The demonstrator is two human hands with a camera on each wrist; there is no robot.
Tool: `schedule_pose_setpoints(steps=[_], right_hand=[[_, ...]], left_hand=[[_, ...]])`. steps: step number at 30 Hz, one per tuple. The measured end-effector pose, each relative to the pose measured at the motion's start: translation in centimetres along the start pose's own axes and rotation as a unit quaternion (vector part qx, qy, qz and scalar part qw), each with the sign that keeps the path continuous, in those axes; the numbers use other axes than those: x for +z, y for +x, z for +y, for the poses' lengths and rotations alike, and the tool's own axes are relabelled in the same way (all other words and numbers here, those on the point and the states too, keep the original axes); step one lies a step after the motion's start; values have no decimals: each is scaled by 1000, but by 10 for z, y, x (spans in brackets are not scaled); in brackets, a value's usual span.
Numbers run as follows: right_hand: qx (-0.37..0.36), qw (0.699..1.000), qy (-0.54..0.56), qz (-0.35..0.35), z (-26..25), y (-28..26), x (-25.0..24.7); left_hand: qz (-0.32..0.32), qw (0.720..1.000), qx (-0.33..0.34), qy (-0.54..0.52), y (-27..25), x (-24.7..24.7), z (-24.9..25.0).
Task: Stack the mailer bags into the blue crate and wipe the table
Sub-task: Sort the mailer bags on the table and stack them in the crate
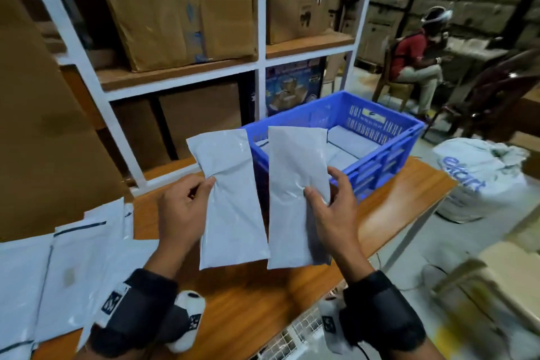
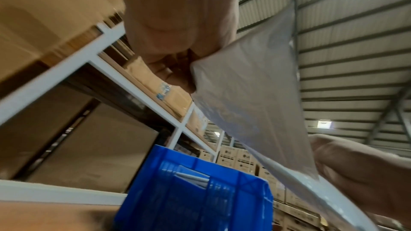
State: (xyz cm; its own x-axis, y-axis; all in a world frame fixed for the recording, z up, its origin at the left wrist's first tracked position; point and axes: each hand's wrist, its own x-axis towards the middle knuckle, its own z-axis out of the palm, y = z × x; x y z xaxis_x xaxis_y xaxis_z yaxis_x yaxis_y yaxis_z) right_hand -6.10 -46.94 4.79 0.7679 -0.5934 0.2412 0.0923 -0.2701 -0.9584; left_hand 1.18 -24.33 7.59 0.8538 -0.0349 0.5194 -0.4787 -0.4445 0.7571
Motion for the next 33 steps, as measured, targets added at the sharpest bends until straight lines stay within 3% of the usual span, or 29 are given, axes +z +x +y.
schedule_pose_setpoints(steps=[8, 12, 22, 28, 33], right_hand=[[-15, 998, 42, 54, 23, 74, -68], [-29, 997, 46, 48, 38, 116, -110], [-46, 998, 30, 0, 67, 217, -208], [-59, 997, 37, -25, 87, 268, -229], [-76, 996, 1, -49, 108, 316, -225]], left_hand=[[-54, 996, 67, -26, 38, 92, 41], [-44, 995, 91, -13, 47, 139, 76], [-28, 999, -22, -32, 64, 245, 143], [-59, 995, -80, 8, 89, 272, 152], [-94, 985, -129, -60, 134, 288, 149]])
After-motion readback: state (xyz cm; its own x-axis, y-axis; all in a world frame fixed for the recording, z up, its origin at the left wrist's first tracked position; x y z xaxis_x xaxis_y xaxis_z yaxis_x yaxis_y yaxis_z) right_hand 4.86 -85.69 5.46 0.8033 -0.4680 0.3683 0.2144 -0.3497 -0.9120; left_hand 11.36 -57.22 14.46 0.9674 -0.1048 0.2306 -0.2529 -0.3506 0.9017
